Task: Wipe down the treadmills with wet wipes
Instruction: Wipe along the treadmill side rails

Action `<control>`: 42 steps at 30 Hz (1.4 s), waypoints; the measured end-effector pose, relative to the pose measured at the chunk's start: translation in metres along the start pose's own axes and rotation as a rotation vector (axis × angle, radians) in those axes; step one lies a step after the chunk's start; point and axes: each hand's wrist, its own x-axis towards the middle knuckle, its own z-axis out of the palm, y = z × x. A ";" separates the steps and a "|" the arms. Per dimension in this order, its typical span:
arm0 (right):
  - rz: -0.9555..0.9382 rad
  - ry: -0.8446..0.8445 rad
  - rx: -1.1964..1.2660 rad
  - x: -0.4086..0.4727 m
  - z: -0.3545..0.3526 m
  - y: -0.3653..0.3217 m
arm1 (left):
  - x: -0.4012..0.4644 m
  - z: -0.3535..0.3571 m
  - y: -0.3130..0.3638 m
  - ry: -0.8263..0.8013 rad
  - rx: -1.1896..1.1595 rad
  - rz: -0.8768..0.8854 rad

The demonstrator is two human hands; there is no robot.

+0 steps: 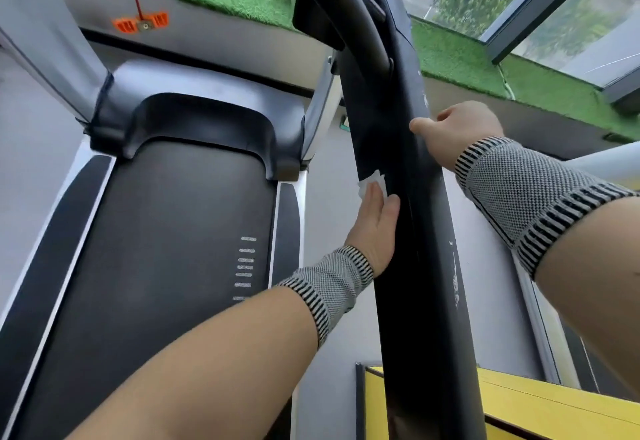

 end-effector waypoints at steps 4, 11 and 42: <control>-0.024 0.026 -0.058 0.010 0.007 -0.004 | 0.045 -0.016 0.021 0.032 0.084 0.079; -0.099 0.105 -0.084 0.012 0.018 0.001 | 0.114 -0.048 0.044 0.056 0.101 0.079; -0.009 -0.019 0.215 -0.042 -0.031 0.018 | 0.019 -0.061 0.101 0.156 0.519 0.146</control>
